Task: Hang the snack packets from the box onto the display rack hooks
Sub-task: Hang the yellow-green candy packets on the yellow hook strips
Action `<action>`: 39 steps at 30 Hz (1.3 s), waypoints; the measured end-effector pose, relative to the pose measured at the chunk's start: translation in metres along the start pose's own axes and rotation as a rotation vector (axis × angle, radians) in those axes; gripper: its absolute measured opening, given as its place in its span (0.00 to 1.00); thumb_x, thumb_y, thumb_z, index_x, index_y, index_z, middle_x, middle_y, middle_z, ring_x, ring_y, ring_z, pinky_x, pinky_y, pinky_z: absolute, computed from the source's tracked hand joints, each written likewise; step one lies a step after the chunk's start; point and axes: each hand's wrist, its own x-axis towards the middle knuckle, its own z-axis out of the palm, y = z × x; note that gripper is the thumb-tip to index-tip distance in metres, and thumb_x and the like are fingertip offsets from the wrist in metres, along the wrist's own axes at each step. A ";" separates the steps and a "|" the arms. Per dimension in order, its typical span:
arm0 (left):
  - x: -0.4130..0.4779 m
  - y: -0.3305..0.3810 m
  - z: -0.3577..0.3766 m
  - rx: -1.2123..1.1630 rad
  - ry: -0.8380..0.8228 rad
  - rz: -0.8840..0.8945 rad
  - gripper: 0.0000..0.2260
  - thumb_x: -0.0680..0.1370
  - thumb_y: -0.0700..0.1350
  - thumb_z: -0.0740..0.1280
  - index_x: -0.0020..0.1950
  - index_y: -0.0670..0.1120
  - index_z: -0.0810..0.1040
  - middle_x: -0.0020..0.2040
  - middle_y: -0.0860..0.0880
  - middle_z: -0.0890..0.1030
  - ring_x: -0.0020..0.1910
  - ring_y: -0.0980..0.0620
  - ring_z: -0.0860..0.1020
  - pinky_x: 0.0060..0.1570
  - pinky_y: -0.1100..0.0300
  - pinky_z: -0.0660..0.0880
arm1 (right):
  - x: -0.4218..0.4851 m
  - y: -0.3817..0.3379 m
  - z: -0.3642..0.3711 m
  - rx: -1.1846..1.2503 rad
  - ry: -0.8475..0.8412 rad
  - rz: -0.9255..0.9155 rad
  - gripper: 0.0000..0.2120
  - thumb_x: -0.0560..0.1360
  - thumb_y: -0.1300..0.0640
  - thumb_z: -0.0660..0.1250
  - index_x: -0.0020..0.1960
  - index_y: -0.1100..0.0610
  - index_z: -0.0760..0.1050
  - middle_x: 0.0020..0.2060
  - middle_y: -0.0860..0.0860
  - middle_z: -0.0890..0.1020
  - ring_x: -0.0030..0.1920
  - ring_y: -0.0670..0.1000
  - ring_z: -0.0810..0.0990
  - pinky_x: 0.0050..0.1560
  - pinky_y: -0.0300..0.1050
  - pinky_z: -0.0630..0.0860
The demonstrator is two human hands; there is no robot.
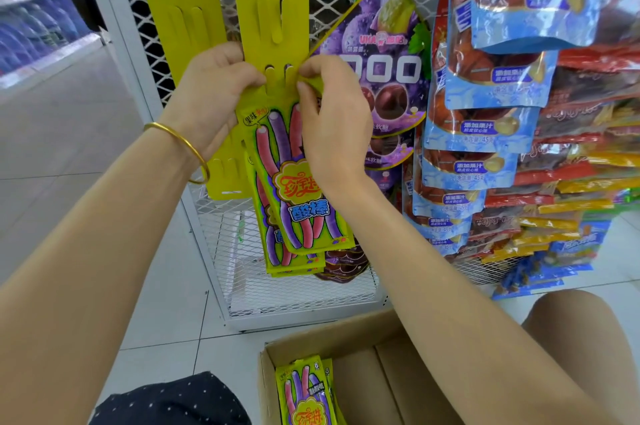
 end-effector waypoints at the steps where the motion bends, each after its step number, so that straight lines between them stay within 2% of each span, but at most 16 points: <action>1: -0.001 -0.002 -0.001 0.033 -0.011 0.028 0.12 0.73 0.31 0.60 0.44 0.45 0.80 0.40 0.50 0.84 0.44 0.48 0.82 0.50 0.50 0.80 | -0.001 0.000 0.000 -0.045 0.020 -0.006 0.06 0.72 0.62 0.67 0.49 0.59 0.77 0.43 0.52 0.81 0.39 0.53 0.78 0.30 0.43 0.68; 4: -0.008 -0.006 -0.004 0.110 -0.045 0.082 0.12 0.71 0.37 0.62 0.51 0.46 0.79 0.50 0.51 0.84 0.53 0.46 0.81 0.54 0.51 0.77 | -0.002 -0.001 -0.002 -0.138 0.025 -0.028 0.06 0.71 0.60 0.70 0.48 0.58 0.77 0.40 0.50 0.82 0.41 0.53 0.78 0.32 0.43 0.65; 7: -0.012 -0.013 -0.004 0.181 -0.021 0.151 0.12 0.74 0.37 0.62 0.55 0.46 0.78 0.51 0.52 0.83 0.53 0.51 0.81 0.54 0.56 0.77 | -0.001 0.001 -0.007 -0.114 -0.045 -0.026 0.07 0.71 0.61 0.70 0.49 0.59 0.76 0.44 0.52 0.80 0.44 0.54 0.77 0.34 0.46 0.71; 9: -0.016 -0.018 -0.003 0.312 0.028 0.215 0.13 0.75 0.36 0.62 0.59 0.44 0.76 0.53 0.51 0.81 0.54 0.53 0.79 0.56 0.57 0.76 | 0.000 0.001 -0.010 -0.098 -0.074 -0.041 0.08 0.71 0.62 0.70 0.49 0.60 0.76 0.46 0.55 0.77 0.42 0.55 0.77 0.31 0.46 0.72; 13: -0.031 -0.034 -0.001 0.458 0.177 0.302 0.23 0.71 0.37 0.66 0.66 0.44 0.68 0.56 0.59 0.72 0.59 0.57 0.72 0.61 0.53 0.73 | -0.003 0.000 -0.017 -0.150 -0.128 -0.091 0.11 0.69 0.63 0.71 0.51 0.60 0.76 0.49 0.57 0.75 0.40 0.55 0.76 0.26 0.46 0.71; 16: -0.057 -0.050 0.002 0.558 0.292 0.350 0.27 0.71 0.39 0.66 0.69 0.46 0.63 0.65 0.49 0.67 0.65 0.49 0.70 0.64 0.47 0.70 | -0.018 0.002 -0.025 -0.170 -0.124 -0.125 0.15 0.69 0.65 0.70 0.54 0.60 0.76 0.53 0.58 0.75 0.47 0.57 0.76 0.28 0.47 0.72; 19: -0.103 -0.073 0.011 0.720 0.417 0.457 0.25 0.71 0.36 0.67 0.67 0.43 0.67 0.65 0.43 0.66 0.66 0.44 0.68 0.63 0.43 0.70 | -0.052 0.011 -0.039 -0.178 -0.084 -0.134 0.13 0.69 0.63 0.69 0.54 0.59 0.77 0.52 0.57 0.75 0.49 0.58 0.77 0.30 0.46 0.74; 21: -0.135 -0.101 0.018 0.774 0.330 0.461 0.21 0.70 0.36 0.66 0.63 0.42 0.71 0.62 0.44 0.69 0.62 0.44 0.70 0.57 0.44 0.74 | -0.089 0.025 -0.050 -0.124 -0.170 -0.105 0.12 0.70 0.62 0.68 0.54 0.58 0.77 0.51 0.56 0.75 0.45 0.54 0.79 0.30 0.44 0.73; 23: -0.162 -0.135 0.022 0.828 0.123 0.321 0.18 0.70 0.37 0.65 0.59 0.42 0.74 0.59 0.44 0.72 0.58 0.46 0.72 0.53 0.47 0.75 | -0.132 0.045 -0.059 -0.103 -0.354 -0.048 0.10 0.72 0.61 0.67 0.53 0.57 0.76 0.50 0.54 0.75 0.41 0.51 0.78 0.30 0.44 0.73; 25: -0.182 -0.167 0.024 0.921 -0.160 0.096 0.16 0.71 0.37 0.66 0.59 0.43 0.74 0.59 0.45 0.71 0.57 0.47 0.72 0.56 0.54 0.73 | -0.174 0.071 -0.064 -0.089 -0.629 0.099 0.08 0.73 0.60 0.66 0.52 0.56 0.76 0.50 0.52 0.75 0.40 0.50 0.77 0.36 0.48 0.75; 27: -0.197 -0.193 0.022 1.035 -0.420 -0.119 0.15 0.73 0.40 0.66 0.60 0.45 0.74 0.60 0.46 0.70 0.59 0.48 0.71 0.57 0.62 0.66 | -0.216 0.099 -0.066 -0.064 -0.959 0.282 0.07 0.75 0.60 0.65 0.52 0.56 0.76 0.48 0.51 0.76 0.41 0.50 0.76 0.43 0.49 0.75; 29: -0.208 -0.212 0.019 1.083 -0.562 -0.298 0.15 0.74 0.42 0.65 0.60 0.47 0.74 0.60 0.47 0.70 0.59 0.48 0.72 0.60 0.60 0.66 | -0.256 0.123 -0.064 -0.074 -1.215 0.477 0.07 0.75 0.59 0.65 0.53 0.57 0.76 0.45 0.51 0.77 0.42 0.51 0.76 0.44 0.49 0.75; 31: -0.216 -0.224 0.016 1.109 -0.601 -0.394 0.15 0.74 0.44 0.65 0.61 0.48 0.74 0.60 0.46 0.71 0.59 0.48 0.72 0.62 0.54 0.68 | -0.295 0.141 -0.062 -0.112 -1.397 0.708 0.08 0.76 0.58 0.64 0.53 0.60 0.75 0.43 0.53 0.78 0.40 0.53 0.78 0.40 0.49 0.76; 33: -0.222 -0.230 0.011 1.138 -0.612 -0.442 0.15 0.75 0.46 0.65 0.61 0.48 0.73 0.59 0.47 0.71 0.59 0.48 0.72 0.60 0.51 0.71 | -0.329 0.151 -0.062 -0.158 -1.500 0.894 0.10 0.76 0.58 0.64 0.54 0.64 0.74 0.43 0.58 0.79 0.39 0.57 0.80 0.40 0.52 0.79; 36: -0.227 -0.235 -0.002 1.102 -0.603 -0.492 0.14 0.75 0.45 0.65 0.60 0.47 0.73 0.58 0.46 0.70 0.55 0.48 0.74 0.61 0.50 0.70 | -0.368 0.158 -0.061 -0.192 -1.539 1.065 0.12 0.77 0.60 0.63 0.51 0.70 0.73 0.40 0.61 0.76 0.45 0.63 0.81 0.45 0.57 0.79; 39: -0.228 -0.235 -0.010 1.074 -0.570 -0.517 0.14 0.76 0.46 0.65 0.61 0.48 0.73 0.60 0.46 0.69 0.54 0.48 0.75 0.60 0.50 0.71 | -0.397 0.159 -0.058 -0.253 -1.521 1.129 0.15 0.76 0.58 0.65 0.58 0.68 0.73 0.52 0.61 0.79 0.52 0.59 0.79 0.54 0.55 0.77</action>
